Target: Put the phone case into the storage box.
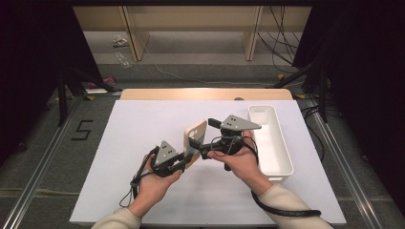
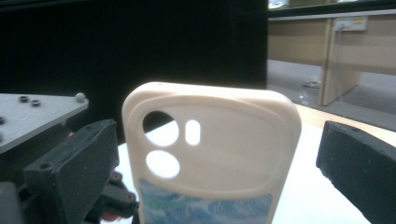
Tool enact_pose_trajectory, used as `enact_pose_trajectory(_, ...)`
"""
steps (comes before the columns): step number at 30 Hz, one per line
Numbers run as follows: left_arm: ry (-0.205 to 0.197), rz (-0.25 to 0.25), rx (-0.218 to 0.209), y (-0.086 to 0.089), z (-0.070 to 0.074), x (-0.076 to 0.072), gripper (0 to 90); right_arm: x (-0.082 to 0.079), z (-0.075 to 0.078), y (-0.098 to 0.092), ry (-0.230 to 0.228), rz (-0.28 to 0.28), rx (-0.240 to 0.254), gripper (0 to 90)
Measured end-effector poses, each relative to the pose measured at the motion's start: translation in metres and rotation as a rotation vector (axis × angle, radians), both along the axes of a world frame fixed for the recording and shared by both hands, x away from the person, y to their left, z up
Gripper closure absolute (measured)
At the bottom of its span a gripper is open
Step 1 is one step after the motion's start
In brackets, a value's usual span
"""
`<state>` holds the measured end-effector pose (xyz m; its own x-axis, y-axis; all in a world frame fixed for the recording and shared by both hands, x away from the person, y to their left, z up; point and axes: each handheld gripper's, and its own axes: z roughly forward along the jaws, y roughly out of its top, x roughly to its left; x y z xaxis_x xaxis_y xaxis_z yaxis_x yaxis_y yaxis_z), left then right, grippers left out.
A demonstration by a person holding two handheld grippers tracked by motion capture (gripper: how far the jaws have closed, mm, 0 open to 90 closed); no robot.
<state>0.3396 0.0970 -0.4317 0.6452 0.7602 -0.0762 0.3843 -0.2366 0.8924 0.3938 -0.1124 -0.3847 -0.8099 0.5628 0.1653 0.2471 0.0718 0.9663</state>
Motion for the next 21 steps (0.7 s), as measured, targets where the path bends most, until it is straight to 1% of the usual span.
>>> enact_pose_trajectory(6, -0.002, 0.003, 0.002, -0.0056, -0.0002, 0.0002, 79.2, -0.0003, -0.0022, 0.002, 0.007, -0.014, 0.0, 0.1)
enact_pose_trajectory(11, -0.001, 0.0, 0.006, -0.0076, -0.0007, 0.0001, 79.2, -0.0008, -0.0032, 0.0038, 0.002, -0.035, -0.003, 0.1)
enact_pose_trajectory(15, 0.0, -0.003, 0.007, -0.0091, -0.0019, -0.0002, 79.2, -0.001, -0.0042, 0.0046, 0.005, -0.028, -0.003, 0.1)
enact_pose_trajectory(21, -0.002, -0.003, 0.005, -0.0095, -0.0017, -0.0004, 79.2, -0.0007, -0.0051, 0.0047, 0.005, -0.034, -0.002, 1.5)
